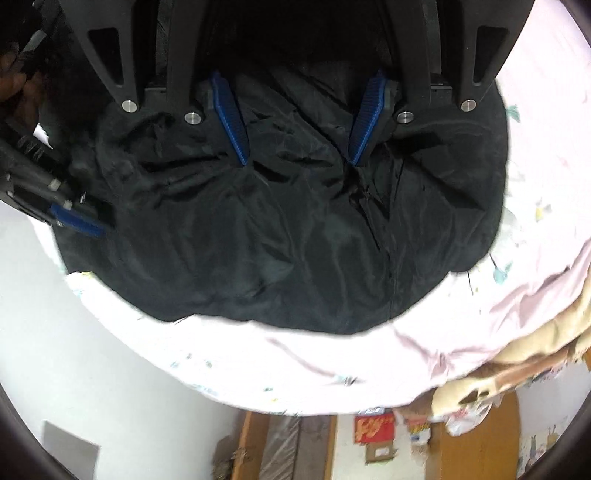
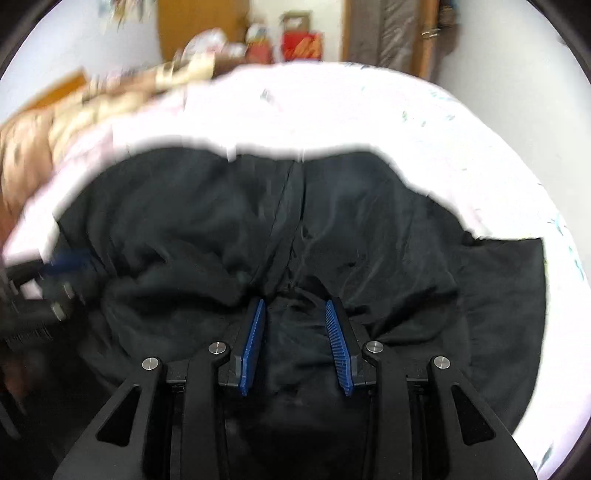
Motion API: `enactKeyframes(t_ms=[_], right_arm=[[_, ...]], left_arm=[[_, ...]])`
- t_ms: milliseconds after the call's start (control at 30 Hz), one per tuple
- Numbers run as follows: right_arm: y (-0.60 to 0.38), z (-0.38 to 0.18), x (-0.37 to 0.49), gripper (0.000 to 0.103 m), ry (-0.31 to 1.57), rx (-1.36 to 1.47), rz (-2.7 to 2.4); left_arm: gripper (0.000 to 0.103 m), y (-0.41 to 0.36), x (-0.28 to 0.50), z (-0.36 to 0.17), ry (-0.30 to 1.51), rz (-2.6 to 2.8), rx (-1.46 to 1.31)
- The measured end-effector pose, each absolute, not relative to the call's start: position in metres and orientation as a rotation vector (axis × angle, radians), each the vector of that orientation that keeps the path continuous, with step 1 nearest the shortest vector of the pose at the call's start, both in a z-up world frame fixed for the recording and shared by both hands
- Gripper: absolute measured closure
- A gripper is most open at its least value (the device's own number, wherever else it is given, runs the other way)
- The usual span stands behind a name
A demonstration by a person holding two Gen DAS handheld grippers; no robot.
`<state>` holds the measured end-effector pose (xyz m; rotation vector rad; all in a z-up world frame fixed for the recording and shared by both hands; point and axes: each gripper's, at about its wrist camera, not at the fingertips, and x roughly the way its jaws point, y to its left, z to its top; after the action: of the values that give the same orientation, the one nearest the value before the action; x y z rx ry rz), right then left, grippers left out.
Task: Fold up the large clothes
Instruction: 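Lower the folded hem onto the jacket and press it flat with both tools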
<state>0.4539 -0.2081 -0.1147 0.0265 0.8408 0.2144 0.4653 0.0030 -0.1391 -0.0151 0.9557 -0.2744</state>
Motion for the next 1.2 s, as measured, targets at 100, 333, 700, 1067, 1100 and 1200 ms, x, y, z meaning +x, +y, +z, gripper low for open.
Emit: enactKeyframes(t_ms=[100, 333, 700, 1067, 1100, 1200], right_arm=[[-0.197, -0.105, 0.447, 0.067, 0.819, 0.051, 0.294], [-0.169, -0.143, 0.445, 0.067, 0.868, -0.088, 0.369], [-0.157, -0.178, 0.452, 0.068, 0.914, -0.148, 0.328], [-0.149, -0.163, 0.449, 0.067, 0.945, -0.135, 0.270], [-0.151, -0.158, 0.449, 0.067, 0.952, -0.118, 0.265], [-0.157, -0.133, 0.438, 0.066, 0.925, -0.051, 0.229]], left_arm=[[0.046, 0.010, 0.459, -0.130, 0.920, -0.259, -0.040], [0.045, 0.007, 0.465, -0.160, 0.948, -0.240, -0.003], [0.042, -0.006, 0.462, -0.185, 0.941, -0.186, 0.027], [0.036, 0.001, 0.449, -0.162, 1.000, -0.168, 0.008], [0.036, 0.002, 0.442, -0.155, 0.993, -0.173, 0.015], [0.036, 0.005, 0.422, -0.138, 0.976, -0.176, 0.013]])
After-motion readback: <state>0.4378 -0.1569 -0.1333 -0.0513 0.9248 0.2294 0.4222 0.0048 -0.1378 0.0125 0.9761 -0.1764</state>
